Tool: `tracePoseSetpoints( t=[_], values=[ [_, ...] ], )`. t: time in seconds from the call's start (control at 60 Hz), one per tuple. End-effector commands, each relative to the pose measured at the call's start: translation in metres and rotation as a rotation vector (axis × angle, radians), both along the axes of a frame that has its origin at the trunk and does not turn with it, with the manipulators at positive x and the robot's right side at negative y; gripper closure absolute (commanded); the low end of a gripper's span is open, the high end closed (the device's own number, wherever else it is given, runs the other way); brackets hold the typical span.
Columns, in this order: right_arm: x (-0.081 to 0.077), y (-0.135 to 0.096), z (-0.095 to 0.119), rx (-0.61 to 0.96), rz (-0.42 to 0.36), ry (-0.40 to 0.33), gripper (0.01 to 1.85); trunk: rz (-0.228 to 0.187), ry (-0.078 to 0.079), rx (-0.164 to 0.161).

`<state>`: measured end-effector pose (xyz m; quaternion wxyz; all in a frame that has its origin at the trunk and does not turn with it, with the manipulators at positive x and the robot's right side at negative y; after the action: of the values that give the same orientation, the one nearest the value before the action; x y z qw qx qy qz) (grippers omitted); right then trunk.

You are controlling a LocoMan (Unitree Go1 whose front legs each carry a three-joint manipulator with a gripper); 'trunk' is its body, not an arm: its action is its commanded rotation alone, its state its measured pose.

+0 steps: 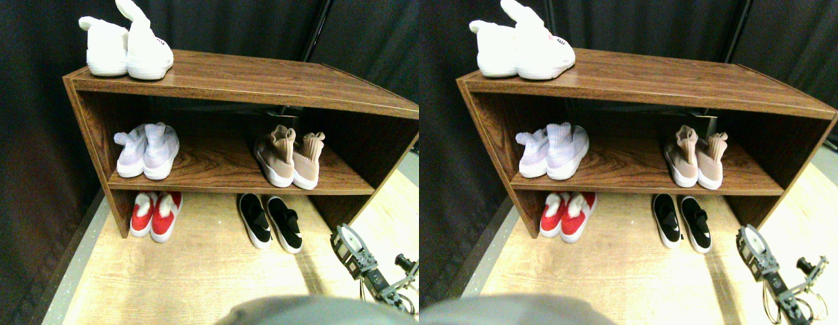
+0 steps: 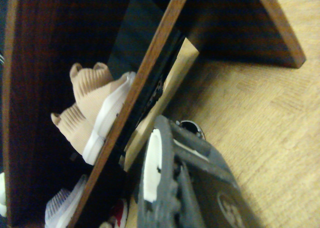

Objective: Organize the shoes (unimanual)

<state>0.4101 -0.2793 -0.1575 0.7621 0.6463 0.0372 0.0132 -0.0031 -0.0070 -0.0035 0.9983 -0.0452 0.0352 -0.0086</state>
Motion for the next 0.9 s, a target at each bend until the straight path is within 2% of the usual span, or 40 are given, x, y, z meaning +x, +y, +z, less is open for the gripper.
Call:
tracePoseSetpoints(
  t=[0.017,0.117,0.25,0.467,0.567,0.717,0.85,0.9],
  values=[
    [0.012,-0.002,-0.008,0.014,-0.009,0.0,1.8,0.013,0.024,-0.032],
    [0.026,-0.006,-0.02,0.066,-0.064,0.046,1.8,0.018,0.026,-0.035],
    [0.041,-0.008,-0.028,0.065,-0.096,0.074,1.8,0.022,0.027,-0.036],
    [0.064,-0.014,-0.037,0.024,-0.105,0.09,1.8,0.029,0.025,-0.038],
    [0.075,-0.017,-0.039,0.014,-0.154,0.097,1.8,0.03,0.024,-0.039],
    [0.082,-0.016,-0.041,-0.013,-0.165,0.117,1.8,0.044,0.02,-0.045],
    [0.085,-0.012,-0.047,-0.014,-0.2,0.143,1.8,0.053,0.022,-0.048],
    [0.086,-0.01,-0.051,-0.004,-0.191,0.152,1.8,0.054,0.023,-0.047]
  ],
)
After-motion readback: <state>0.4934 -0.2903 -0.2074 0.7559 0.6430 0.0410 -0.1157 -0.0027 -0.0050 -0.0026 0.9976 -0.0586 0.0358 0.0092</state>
